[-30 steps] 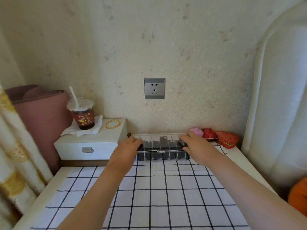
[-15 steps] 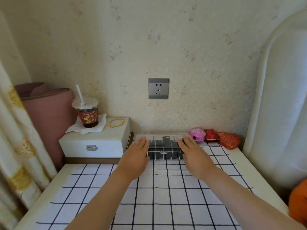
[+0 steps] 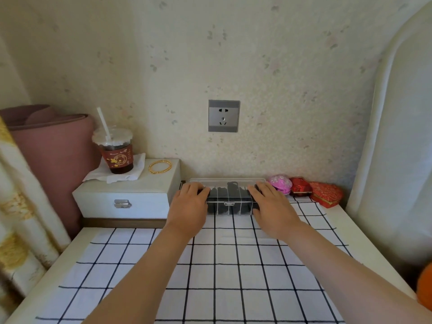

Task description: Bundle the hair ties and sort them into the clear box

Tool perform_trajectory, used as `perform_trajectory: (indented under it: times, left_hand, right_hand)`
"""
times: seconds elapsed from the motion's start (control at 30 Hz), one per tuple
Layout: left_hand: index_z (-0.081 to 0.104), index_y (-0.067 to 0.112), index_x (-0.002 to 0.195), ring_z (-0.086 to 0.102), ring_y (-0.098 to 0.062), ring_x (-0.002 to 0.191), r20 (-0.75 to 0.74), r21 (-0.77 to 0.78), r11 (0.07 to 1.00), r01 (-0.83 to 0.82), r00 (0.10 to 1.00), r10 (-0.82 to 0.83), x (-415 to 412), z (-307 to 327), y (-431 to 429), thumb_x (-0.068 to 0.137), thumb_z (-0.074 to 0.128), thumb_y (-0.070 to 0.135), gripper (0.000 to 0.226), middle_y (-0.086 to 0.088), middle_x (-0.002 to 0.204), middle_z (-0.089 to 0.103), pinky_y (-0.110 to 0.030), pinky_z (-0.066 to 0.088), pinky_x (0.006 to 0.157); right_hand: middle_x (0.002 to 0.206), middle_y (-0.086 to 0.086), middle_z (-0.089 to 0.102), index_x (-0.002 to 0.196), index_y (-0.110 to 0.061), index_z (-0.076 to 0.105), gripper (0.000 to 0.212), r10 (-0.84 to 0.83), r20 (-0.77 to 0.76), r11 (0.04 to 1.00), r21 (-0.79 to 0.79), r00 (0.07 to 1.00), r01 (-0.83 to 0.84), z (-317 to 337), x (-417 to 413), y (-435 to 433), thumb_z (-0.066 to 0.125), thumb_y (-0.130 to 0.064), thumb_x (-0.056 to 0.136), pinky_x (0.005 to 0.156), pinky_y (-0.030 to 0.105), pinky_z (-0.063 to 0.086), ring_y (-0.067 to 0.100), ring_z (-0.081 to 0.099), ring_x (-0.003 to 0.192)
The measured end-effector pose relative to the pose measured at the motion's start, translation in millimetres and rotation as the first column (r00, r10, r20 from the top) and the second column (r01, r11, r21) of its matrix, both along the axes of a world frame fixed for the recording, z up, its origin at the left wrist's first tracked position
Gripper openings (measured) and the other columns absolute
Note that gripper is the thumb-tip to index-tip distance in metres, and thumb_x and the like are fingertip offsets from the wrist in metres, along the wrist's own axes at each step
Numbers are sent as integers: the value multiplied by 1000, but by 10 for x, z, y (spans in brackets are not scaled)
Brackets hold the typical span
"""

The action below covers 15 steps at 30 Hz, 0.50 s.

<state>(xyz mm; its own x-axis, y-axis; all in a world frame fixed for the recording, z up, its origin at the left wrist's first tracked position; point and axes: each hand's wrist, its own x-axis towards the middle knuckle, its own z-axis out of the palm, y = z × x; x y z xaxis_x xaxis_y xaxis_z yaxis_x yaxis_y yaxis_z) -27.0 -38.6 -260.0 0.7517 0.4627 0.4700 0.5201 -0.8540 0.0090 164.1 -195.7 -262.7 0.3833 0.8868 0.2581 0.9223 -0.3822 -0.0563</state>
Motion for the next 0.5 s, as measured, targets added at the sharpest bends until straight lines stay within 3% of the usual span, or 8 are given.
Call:
perform_trajectory:
  times: [0.07, 0.2, 0.4, 0.5]
  left_hand:
    - [40, 22, 147, 40, -21, 129, 5, -73, 997, 0, 1000, 1, 64, 3, 31, 96, 53, 32, 53, 2, 142, 44, -34, 38, 105]
    - [23, 22, 154, 22, -22, 144, -40, -139, 990, 17, 999, -23, 135, -50, 116, 97, 49, 42, 65, -2, 157, 28, -37, 22, 119]
    - [9, 22, 157, 3, -24, 150, -141, -219, 976, 17, 989, -49, 202, -28, 230, 97, 45, 51, 76, -4, 163, 10, -39, 10, 122]
    - [8, 24, 157, 3, -22, 150, -116, -325, 945, 26, 991, -67, 177, 74, 194, 97, 48, 50, 77, -1, 163, 10, -40, 9, 122]
  right_hand:
    - [162, 6, 20, 157, -22, 18, 68, -2, -16, 1000, -15, 1000, 2, 23, 62, 70, 51, -30, 98, 121, 48, 21, 27, 10, 152]
    - [164, 5, 13, 158, -23, 12, 76, -20, -75, 997, -74, 997, 15, 63, 182, 196, 54, -38, 96, 120, 52, 20, 25, 5, 153]
    - [165, 2, 8, 157, -27, 11, 82, -34, -191, 997, -75, 981, 20, 101, 277, 290, 59, -43, 92, 119, 57, 21, 24, 0, 153]
    - [165, 4, 9, 158, -26, 10, 82, -48, -176, 996, -84, 983, 33, 142, 227, 295, 57, -43, 93, 121, 57, 13, 26, 1, 153]
